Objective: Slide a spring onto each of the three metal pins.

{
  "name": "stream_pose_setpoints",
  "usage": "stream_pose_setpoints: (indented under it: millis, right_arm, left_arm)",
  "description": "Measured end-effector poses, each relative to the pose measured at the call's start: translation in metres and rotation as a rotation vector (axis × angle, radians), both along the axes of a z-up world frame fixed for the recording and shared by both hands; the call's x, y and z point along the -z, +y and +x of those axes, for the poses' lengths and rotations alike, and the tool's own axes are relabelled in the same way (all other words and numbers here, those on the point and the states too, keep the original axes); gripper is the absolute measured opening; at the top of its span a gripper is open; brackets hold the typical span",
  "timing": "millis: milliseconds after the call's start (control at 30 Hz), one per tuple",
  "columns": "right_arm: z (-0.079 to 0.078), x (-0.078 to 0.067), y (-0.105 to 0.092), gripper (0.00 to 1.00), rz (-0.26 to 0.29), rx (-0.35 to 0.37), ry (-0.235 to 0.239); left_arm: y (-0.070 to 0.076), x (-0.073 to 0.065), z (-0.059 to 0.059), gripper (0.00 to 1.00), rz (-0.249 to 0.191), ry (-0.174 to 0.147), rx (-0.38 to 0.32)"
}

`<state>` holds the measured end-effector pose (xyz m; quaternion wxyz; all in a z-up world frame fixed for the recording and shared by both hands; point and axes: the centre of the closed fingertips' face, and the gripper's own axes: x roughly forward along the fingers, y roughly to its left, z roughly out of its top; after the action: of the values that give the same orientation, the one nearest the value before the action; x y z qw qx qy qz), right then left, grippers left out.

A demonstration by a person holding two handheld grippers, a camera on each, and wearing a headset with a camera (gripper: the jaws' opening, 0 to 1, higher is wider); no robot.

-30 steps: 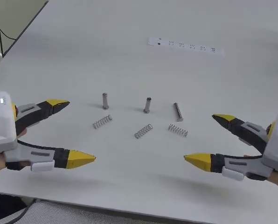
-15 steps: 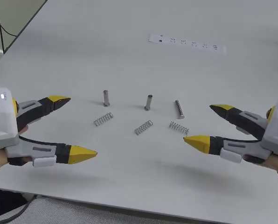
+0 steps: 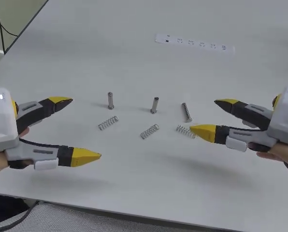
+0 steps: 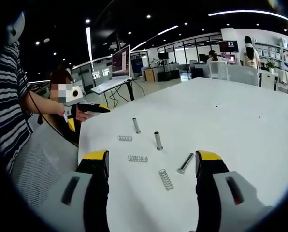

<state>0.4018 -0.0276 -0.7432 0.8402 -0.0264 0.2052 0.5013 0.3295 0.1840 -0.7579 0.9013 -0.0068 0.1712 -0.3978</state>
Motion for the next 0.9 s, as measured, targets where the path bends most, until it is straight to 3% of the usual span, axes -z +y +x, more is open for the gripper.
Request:
stream_pose_setpoints:
  millis: [267,400,500,567,900]
  right_arm:
    - [0.012,0.002,0.003,0.69,-0.012,0.013,0.033]
    - [0.019,0.007,0.005,0.68,-0.048,0.020,0.035]
    - [0.022,0.010,0.007,0.67,-0.046,0.028,0.068]
    - [0.022,0.016,0.007,0.65,-0.056,0.033,0.116]
    - [0.028,0.023,0.015,0.59,-0.085,0.021,0.145]
  left_arm:
    - [-0.001,0.001,0.000,0.97,-0.001,0.002,0.001]
    - [-0.001,0.003,0.000,0.97,-0.002,0.006,0.001]
    - [-0.001,0.003,0.001,0.97,-0.003,0.008,-0.002]
    - [0.000,0.003,0.002,0.97,-0.004,0.006,-0.005]
    - [-0.002,0.001,0.008,0.97,-0.010,0.000,0.000]
